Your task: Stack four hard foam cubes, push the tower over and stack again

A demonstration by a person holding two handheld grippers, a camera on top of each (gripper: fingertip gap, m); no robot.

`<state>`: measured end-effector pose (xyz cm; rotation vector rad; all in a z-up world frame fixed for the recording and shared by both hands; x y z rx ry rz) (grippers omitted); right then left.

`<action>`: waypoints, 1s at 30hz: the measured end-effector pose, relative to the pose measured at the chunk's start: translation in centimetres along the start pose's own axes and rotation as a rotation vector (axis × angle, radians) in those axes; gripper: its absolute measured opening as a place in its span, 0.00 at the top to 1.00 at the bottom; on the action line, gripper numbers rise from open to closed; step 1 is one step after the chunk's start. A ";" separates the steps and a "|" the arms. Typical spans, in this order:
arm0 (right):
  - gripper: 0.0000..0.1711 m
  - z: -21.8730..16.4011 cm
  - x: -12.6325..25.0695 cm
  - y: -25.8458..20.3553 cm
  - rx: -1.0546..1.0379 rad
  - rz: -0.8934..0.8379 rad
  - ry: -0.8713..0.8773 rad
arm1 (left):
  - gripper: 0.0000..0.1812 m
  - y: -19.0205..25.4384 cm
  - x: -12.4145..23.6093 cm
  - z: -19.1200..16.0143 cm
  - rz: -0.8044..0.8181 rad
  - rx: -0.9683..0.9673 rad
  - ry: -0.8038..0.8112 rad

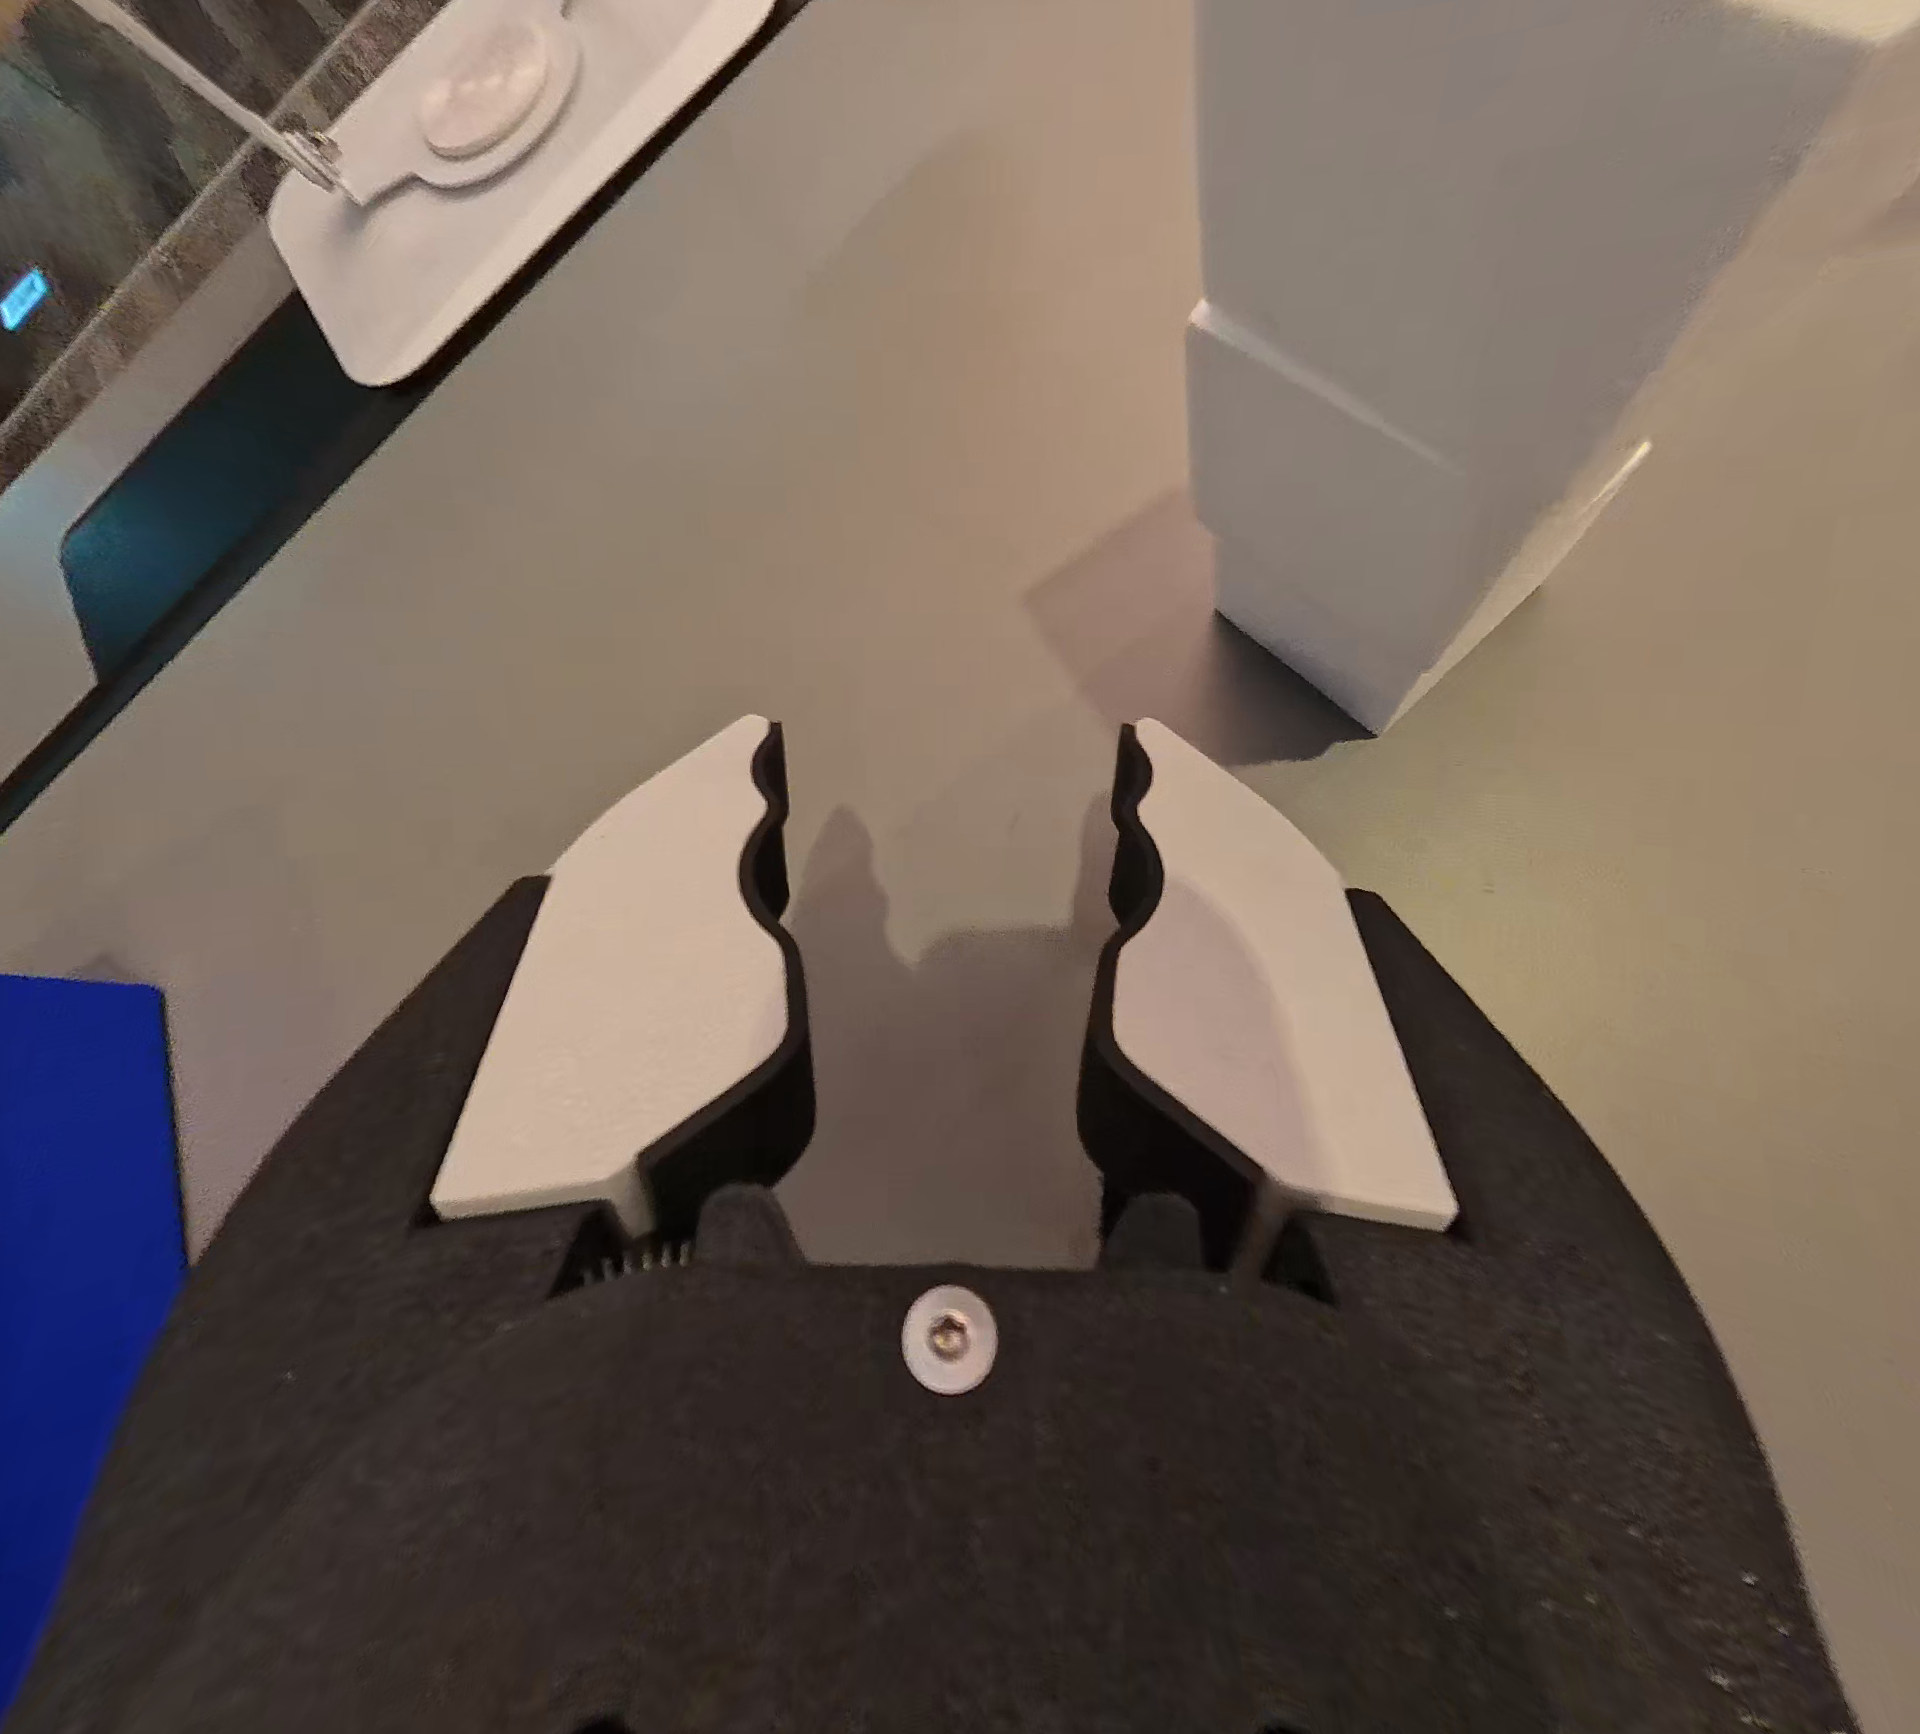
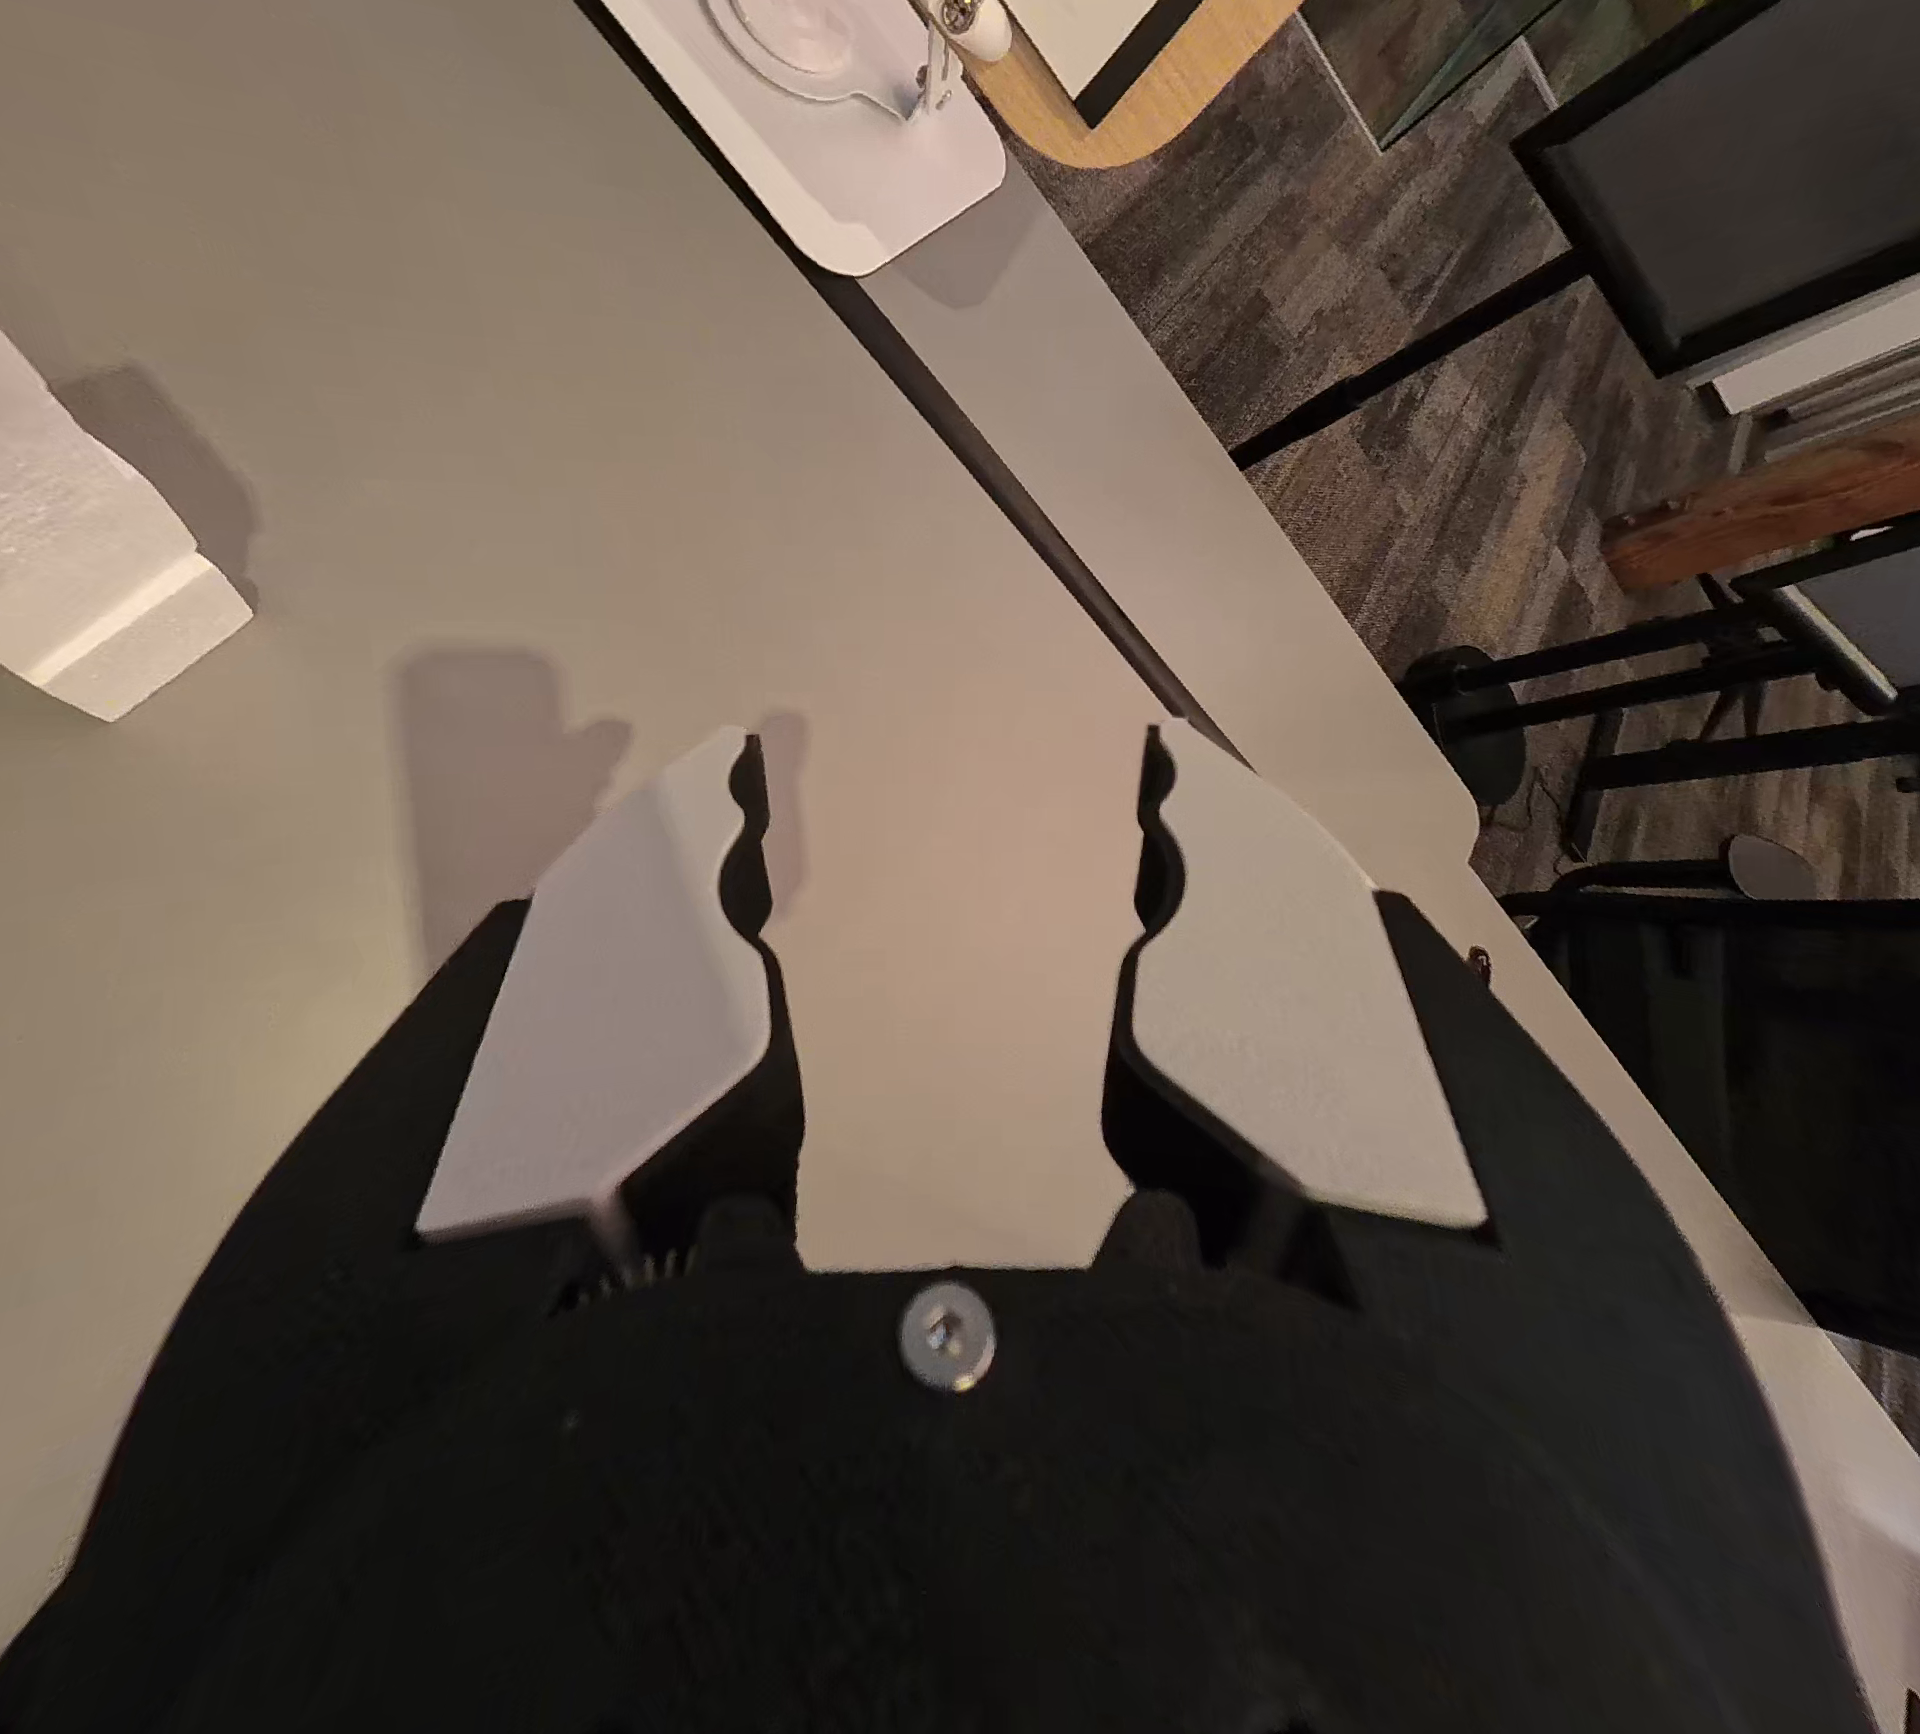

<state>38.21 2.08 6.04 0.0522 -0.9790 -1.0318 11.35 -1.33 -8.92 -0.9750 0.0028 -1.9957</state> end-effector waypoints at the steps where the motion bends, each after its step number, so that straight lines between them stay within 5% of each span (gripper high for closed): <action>1: 0.59 -0.1 0.0 0.1 -0.001 -0.002 -0.003 | 0.67 0.2 -0.3 0.0 -0.009 0.000 -0.006; 10: 0.59 -0.1 0.5 0.4 0.000 -0.006 0.012 | 0.68 0.4 -1.4 2.4 0.057 -0.187 -0.008; 20: 0.59 -0.5 1.2 1.1 -0.031 0.013 0.056 | 0.69 4.1 -2.5 10.4 0.037 -0.320 0.102; 30: 0.59 -9.0 1.4 3.7 -0.130 0.194 -0.013 | 0.60 5.2 -1.7 10.7 -0.206 -0.137 0.211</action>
Point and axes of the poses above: each gripper's, where its closed fingertips meet, x back along the fingers, z out of its top, y = z × x across the jaws, the point moved 2 cm from there along x, back along the fingers, and after that the axes turned 3 degrees about z, right-handed, at the moved point
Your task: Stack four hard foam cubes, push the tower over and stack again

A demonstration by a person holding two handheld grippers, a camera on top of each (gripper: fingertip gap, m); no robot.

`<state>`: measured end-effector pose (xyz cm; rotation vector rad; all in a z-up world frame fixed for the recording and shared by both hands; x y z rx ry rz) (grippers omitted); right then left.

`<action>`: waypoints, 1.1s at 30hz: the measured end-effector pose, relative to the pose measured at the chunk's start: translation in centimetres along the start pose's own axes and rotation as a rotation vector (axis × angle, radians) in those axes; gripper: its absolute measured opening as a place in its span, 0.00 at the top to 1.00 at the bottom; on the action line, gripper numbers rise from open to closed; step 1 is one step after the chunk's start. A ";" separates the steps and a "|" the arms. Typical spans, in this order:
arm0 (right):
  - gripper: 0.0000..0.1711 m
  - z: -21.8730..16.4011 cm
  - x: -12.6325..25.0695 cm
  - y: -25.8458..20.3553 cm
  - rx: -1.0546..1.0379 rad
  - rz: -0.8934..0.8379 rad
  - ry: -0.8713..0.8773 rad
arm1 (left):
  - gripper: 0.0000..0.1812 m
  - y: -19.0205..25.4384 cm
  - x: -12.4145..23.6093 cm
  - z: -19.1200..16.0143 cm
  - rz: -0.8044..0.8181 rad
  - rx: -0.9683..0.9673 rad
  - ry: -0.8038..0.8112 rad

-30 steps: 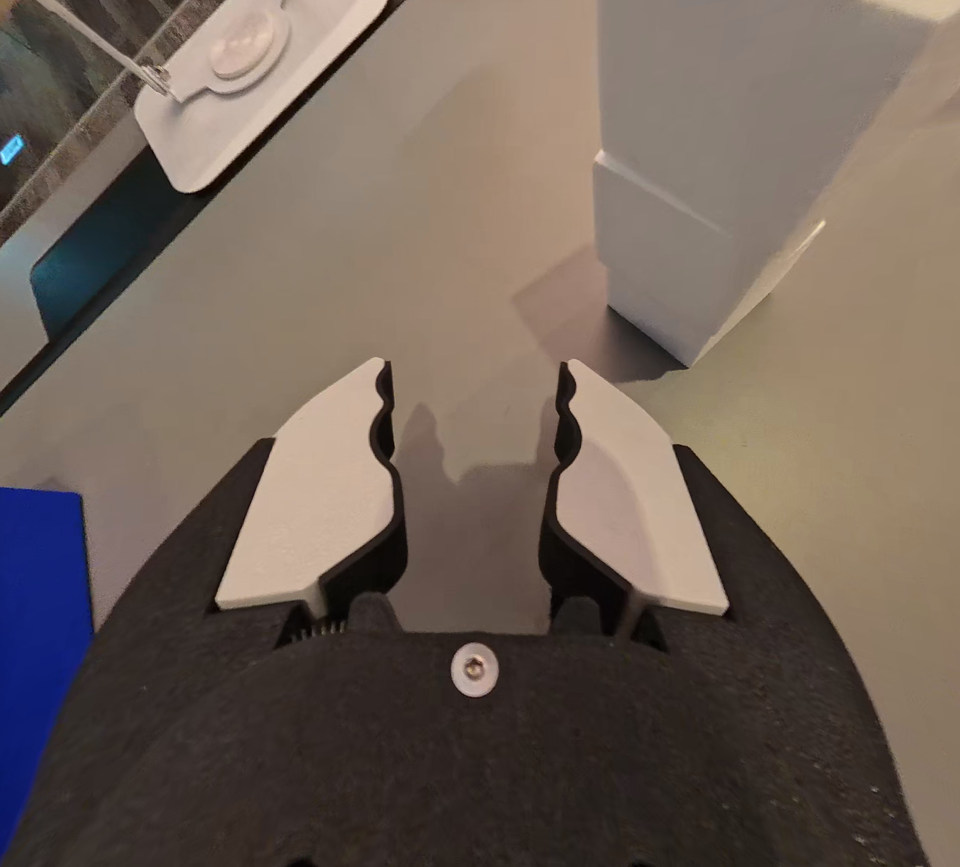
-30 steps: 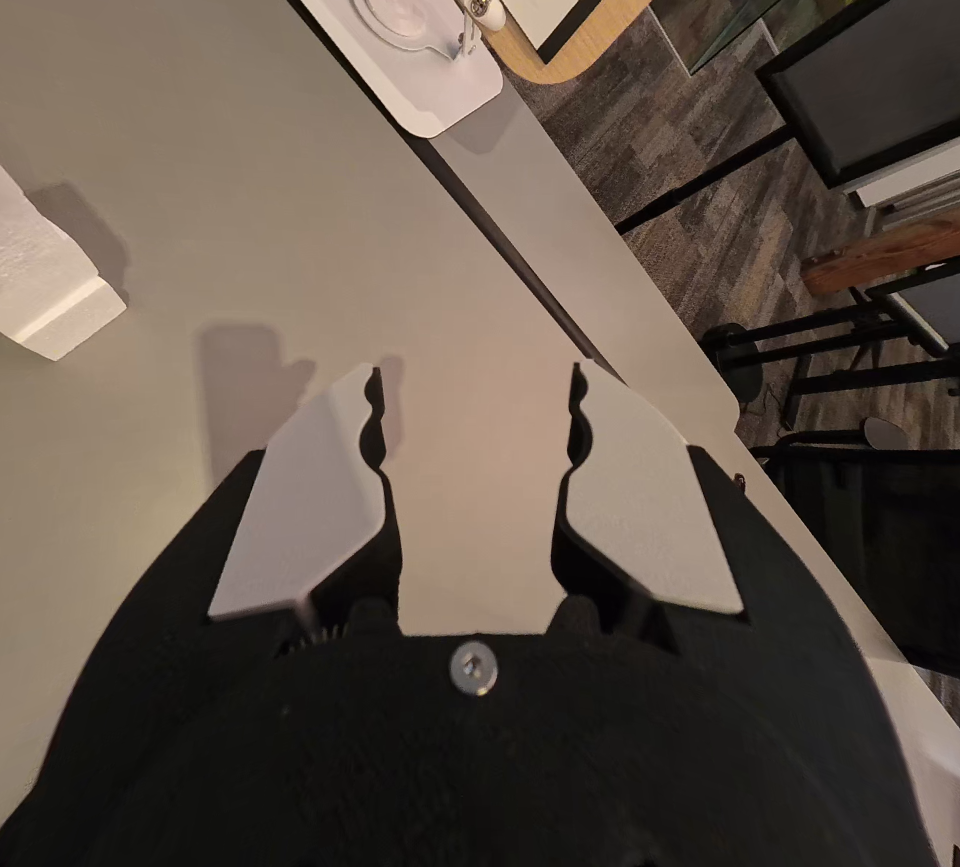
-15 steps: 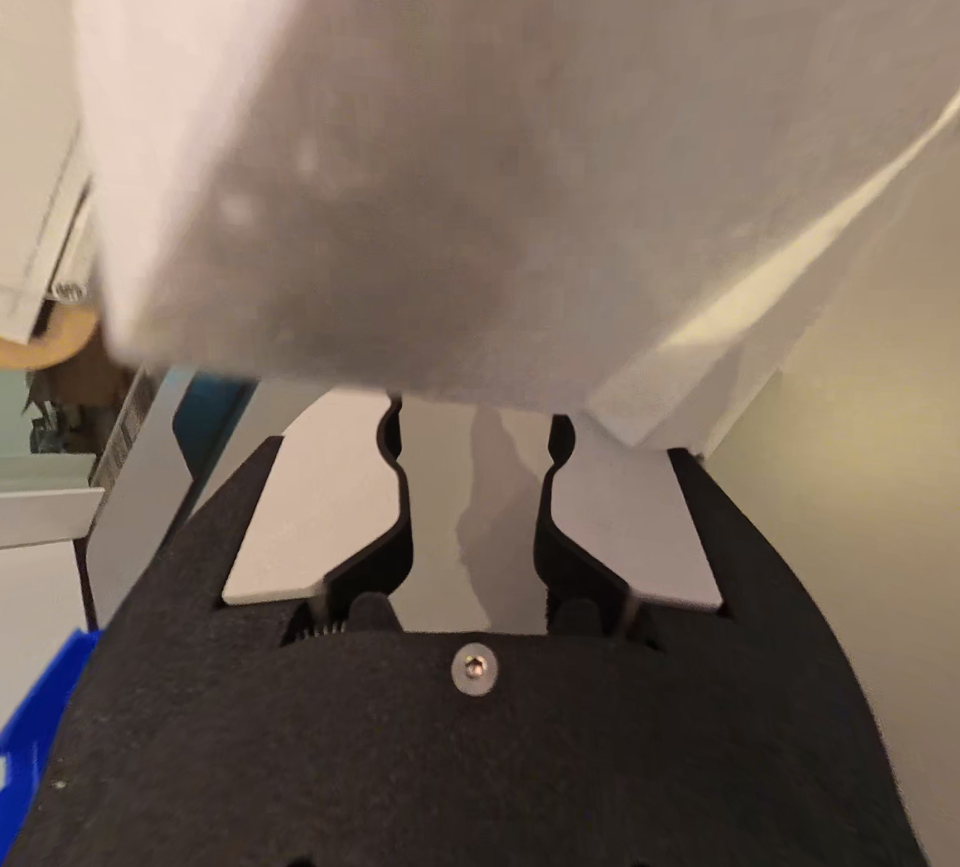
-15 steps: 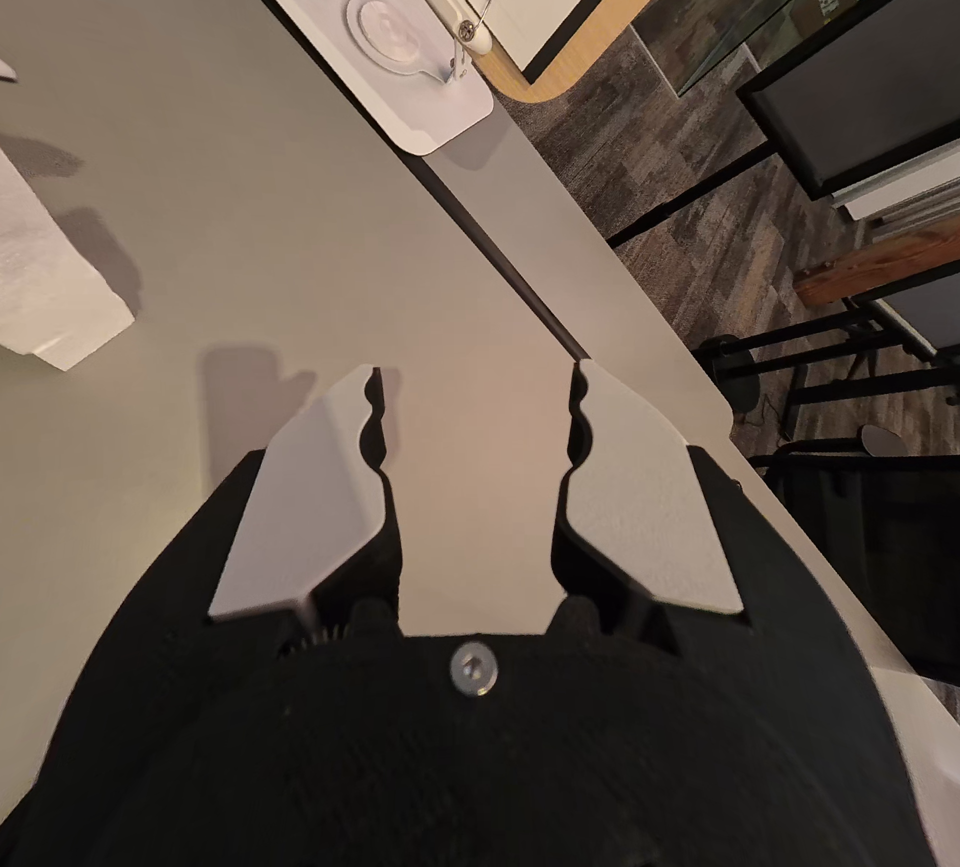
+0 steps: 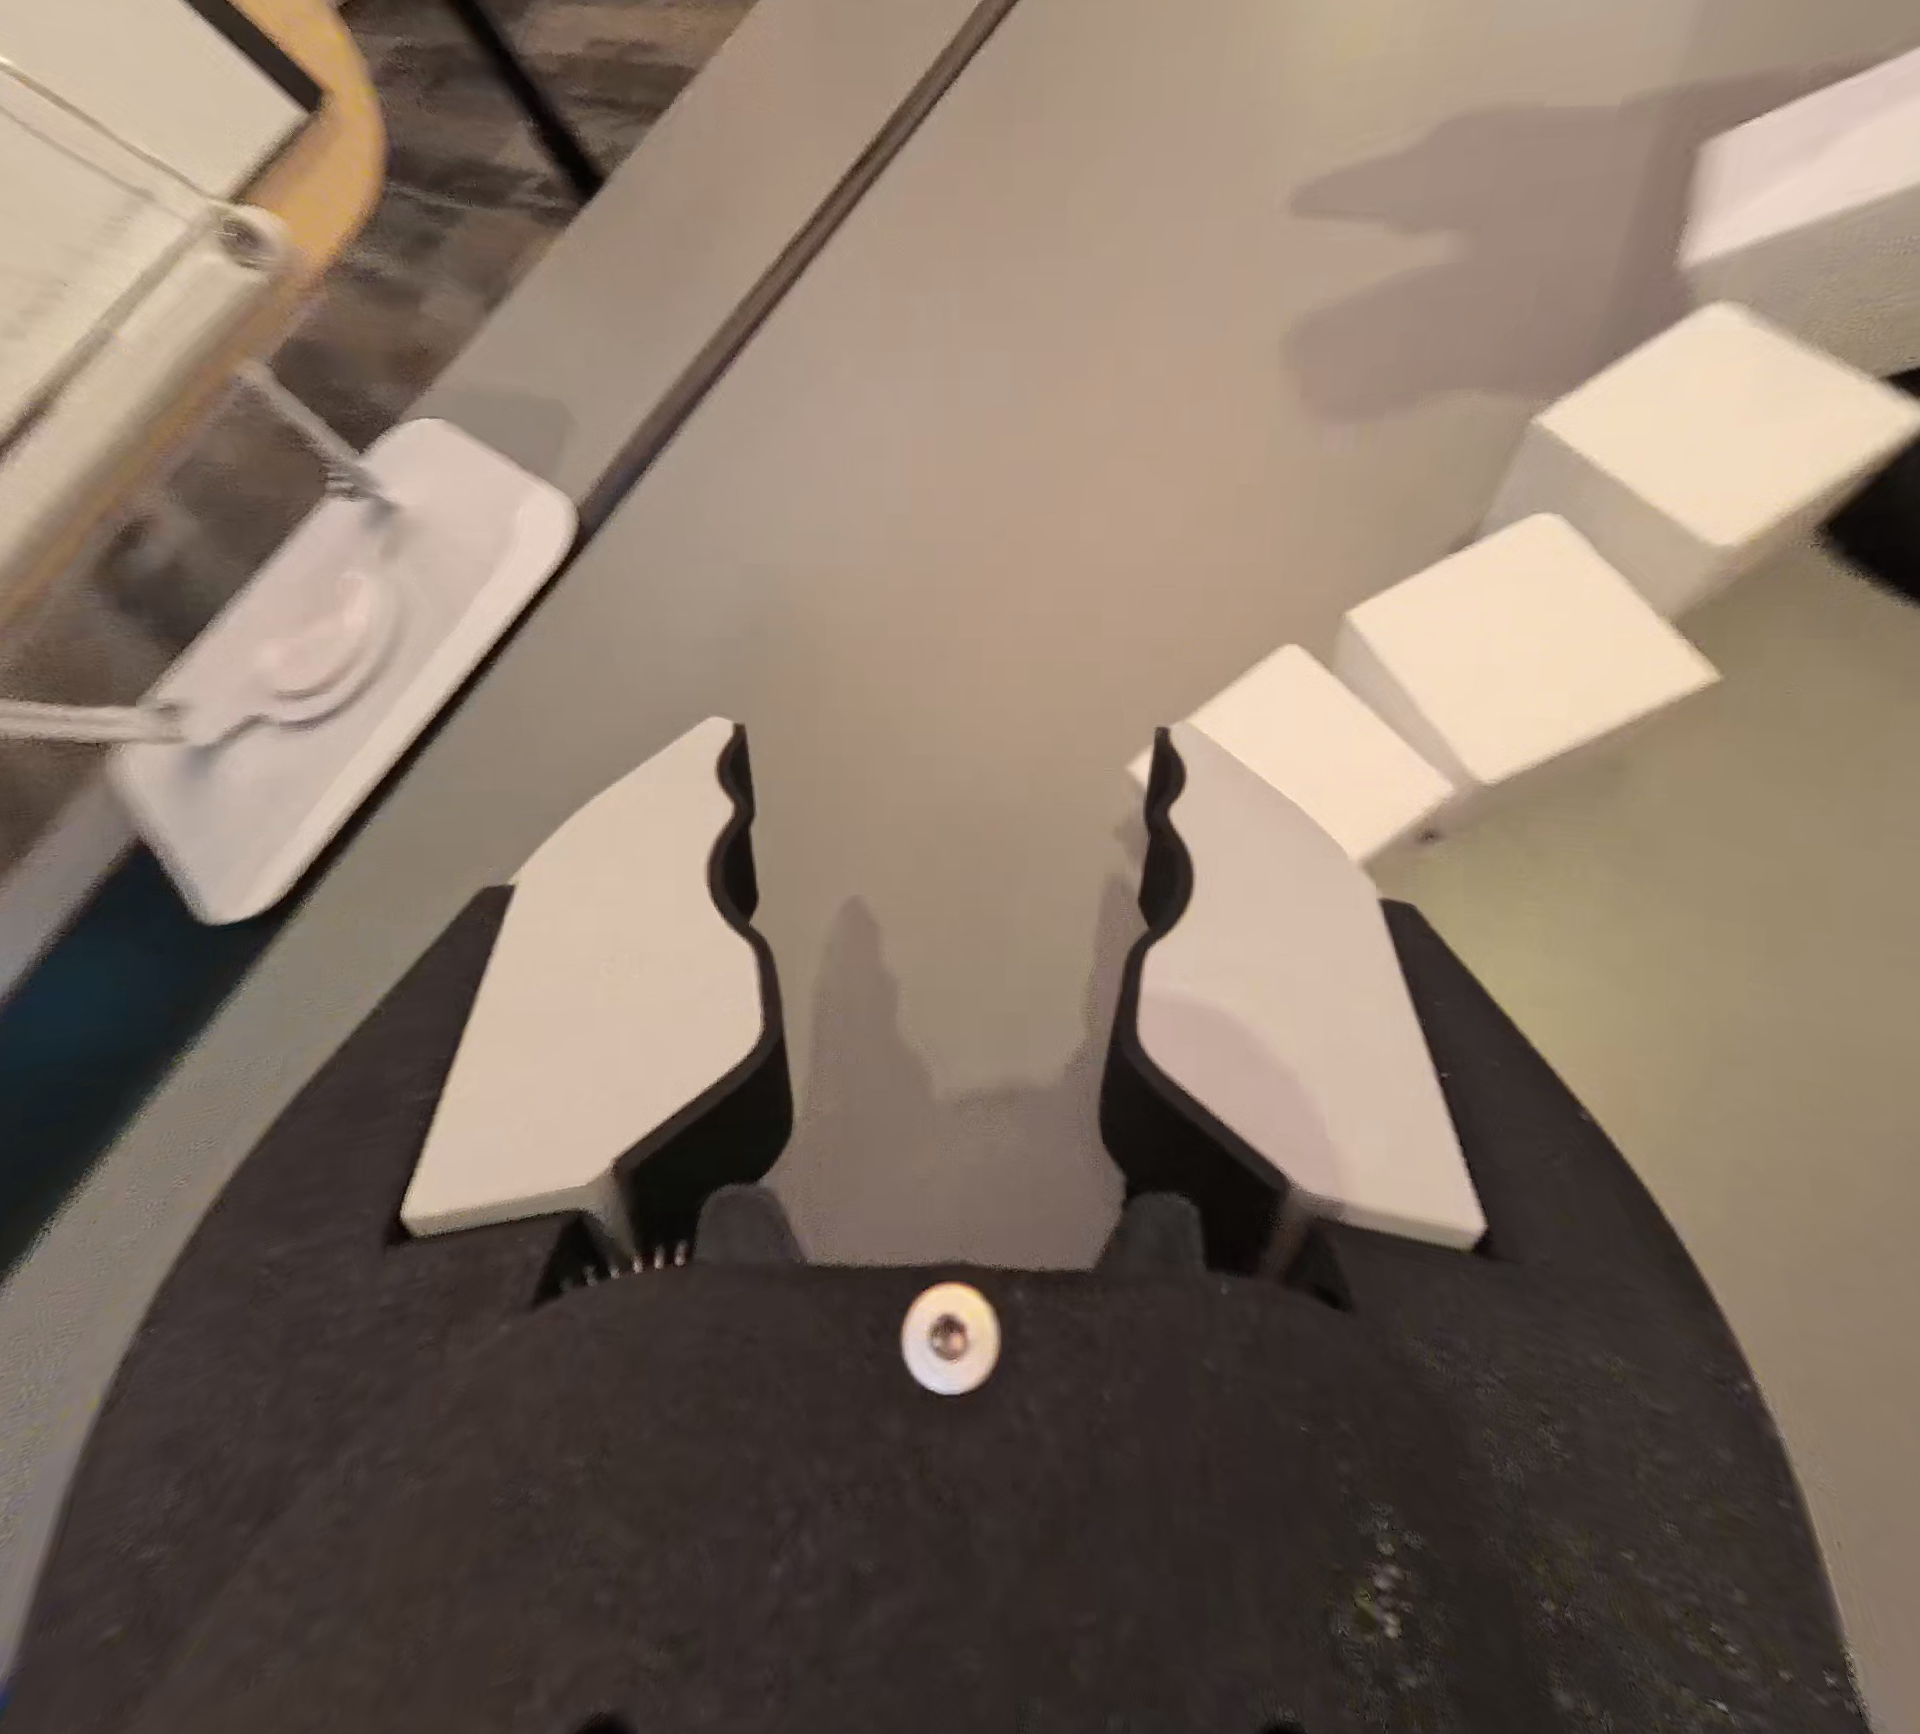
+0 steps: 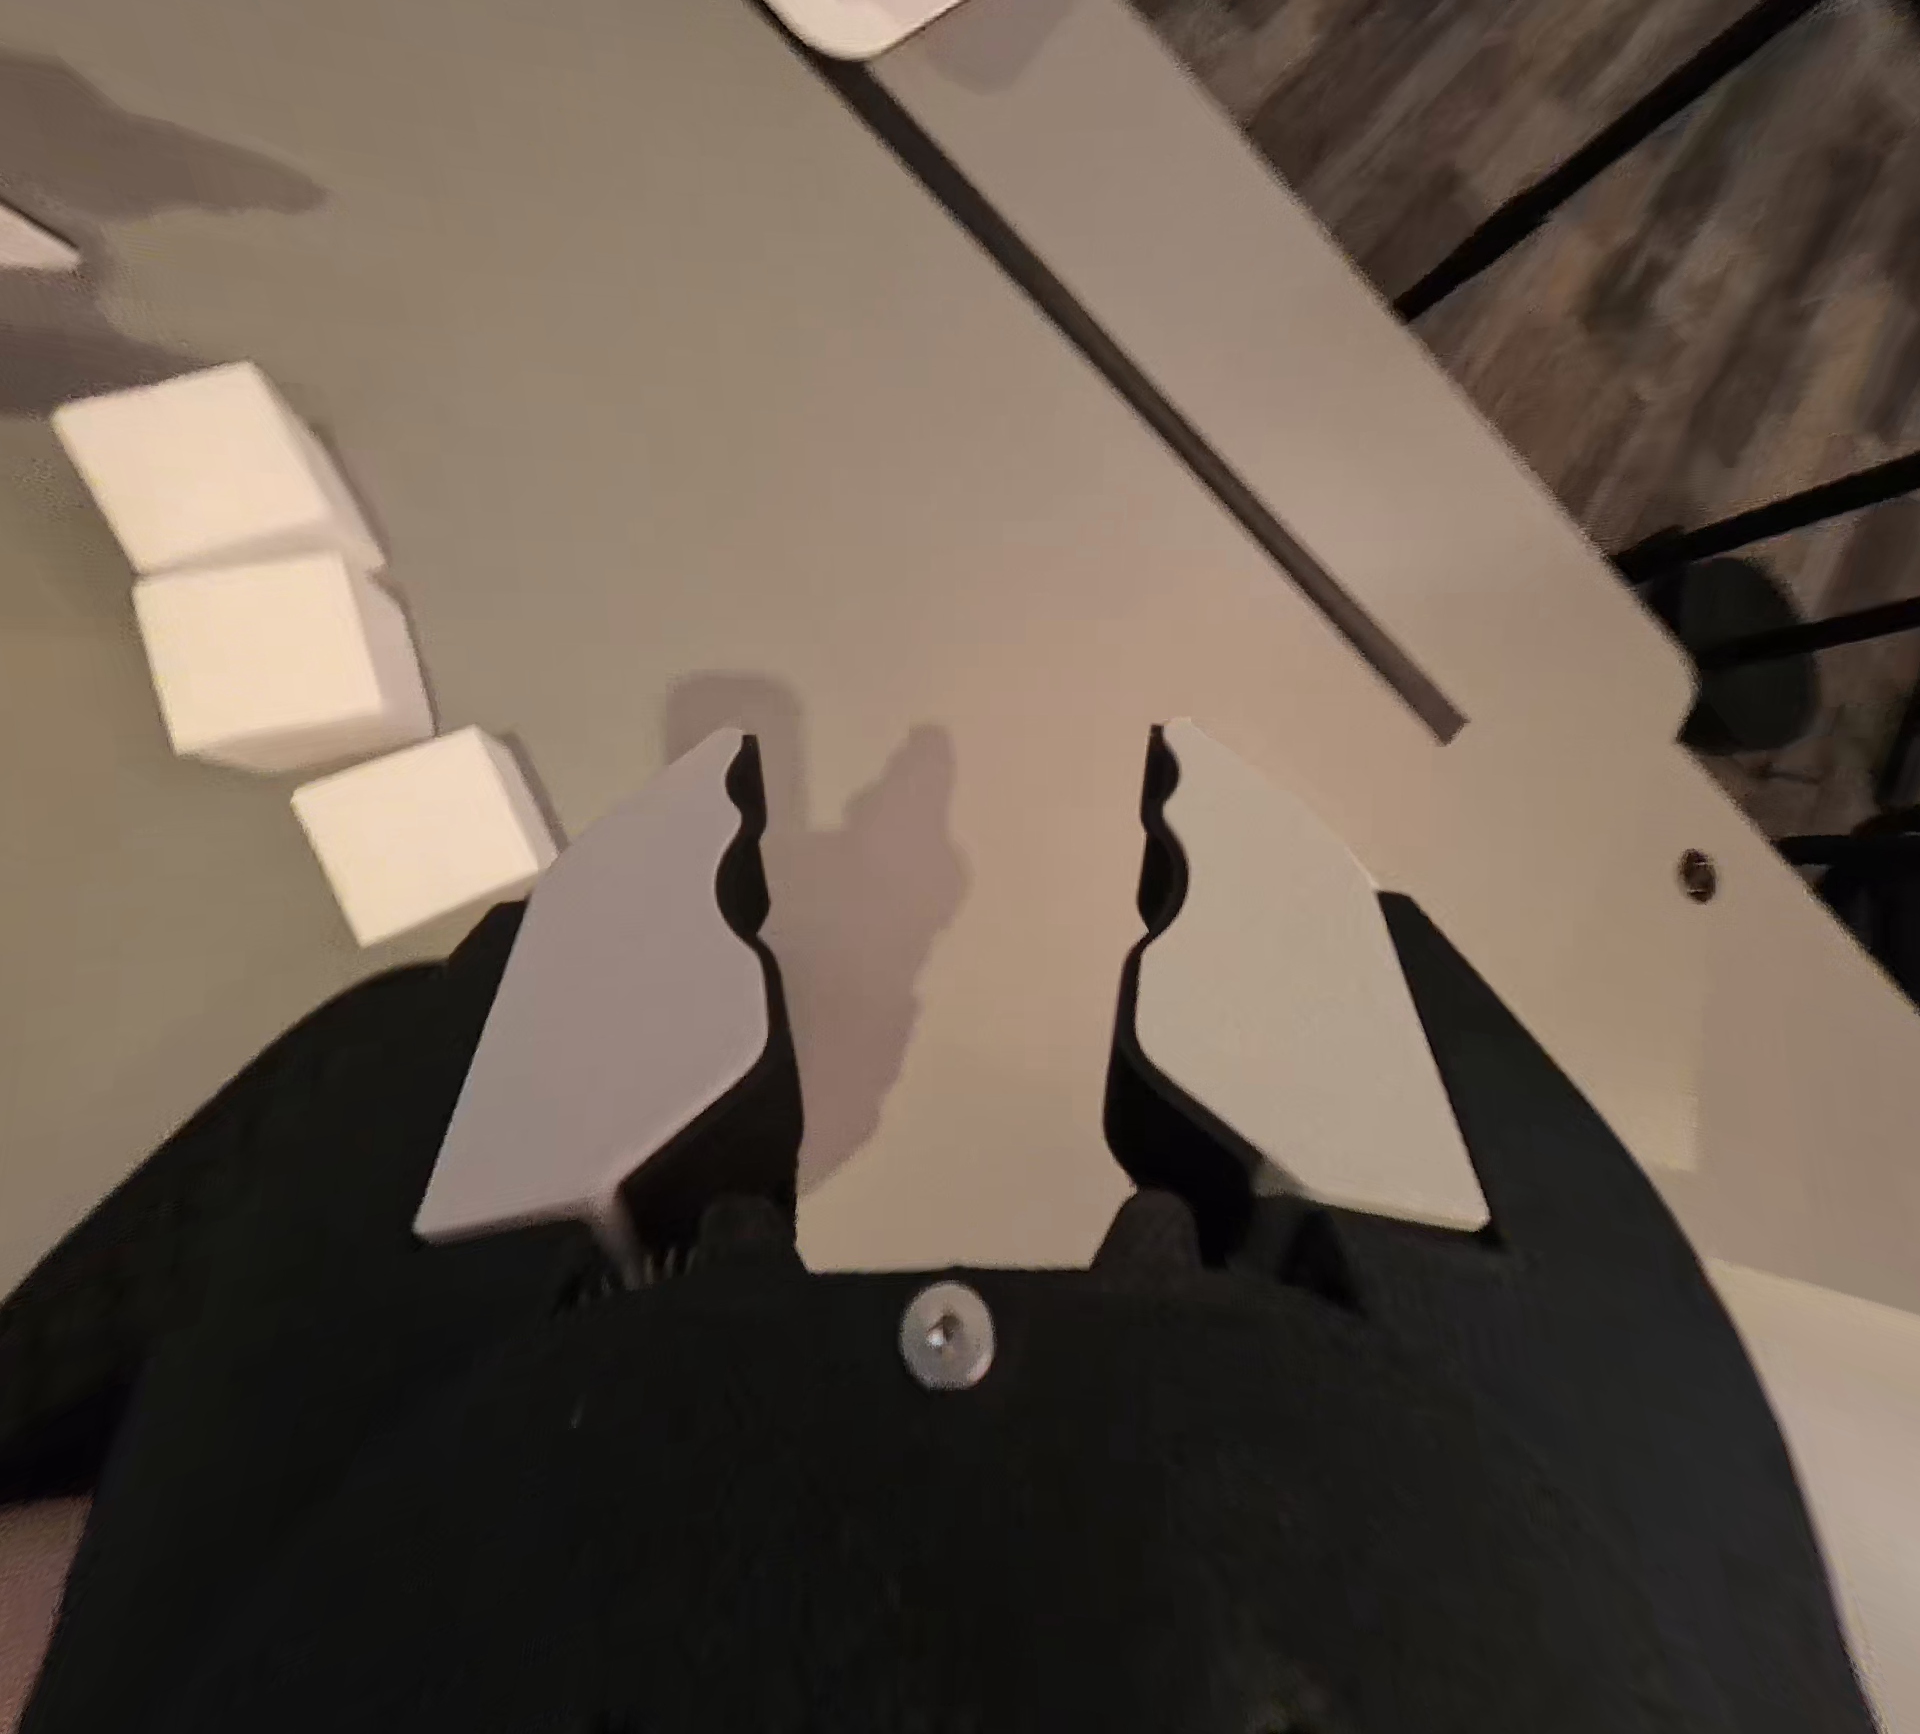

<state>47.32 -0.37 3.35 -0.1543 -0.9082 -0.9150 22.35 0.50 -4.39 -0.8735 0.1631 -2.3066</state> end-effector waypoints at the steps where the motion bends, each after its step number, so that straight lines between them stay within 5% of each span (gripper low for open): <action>1: 0.59 -1.1 -0.1 0.1 -0.011 0.034 -0.011 | 0.58 0.6 0.2 -0.2 -0.070 0.022 0.028; 6: 0.58 -5.7 -0.2 0.3 -0.137 0.165 -0.071 | 0.51 2.8 0.6 -1.2 -0.269 0.035 0.096; 10: 0.57 -7.8 0.3 -0.5 -0.220 0.228 -0.118 | 0.47 4.1 0.2 -2.0 -0.326 -0.164 0.103; 21: 0.55 -6.7 1.6 -4.6 -0.309 -0.068 -0.016 | 0.47 4.4 -2.6 -1.8 -0.611 -0.285 0.141; 29: 0.52 -10.1 -1.5 -9.3 -0.419 -0.182 0.039 | 0.51 7.4 -3.5 -2.8 -0.720 -0.391 0.151; 33: 0.51 -11.8 -3.8 -9.5 -0.405 -0.239 -0.079 | 0.61 7.8 -3.9 -2.9 -0.727 -0.396 0.172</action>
Point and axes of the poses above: each gripper's, where its closed fingertips meet, x back along the fingers, z out of its top, y = z × x across the jaws, the point moved 2 cm from there along x, back along the fingers, and after that the axes turned 3 degrees about z, right-handed, at the moved point
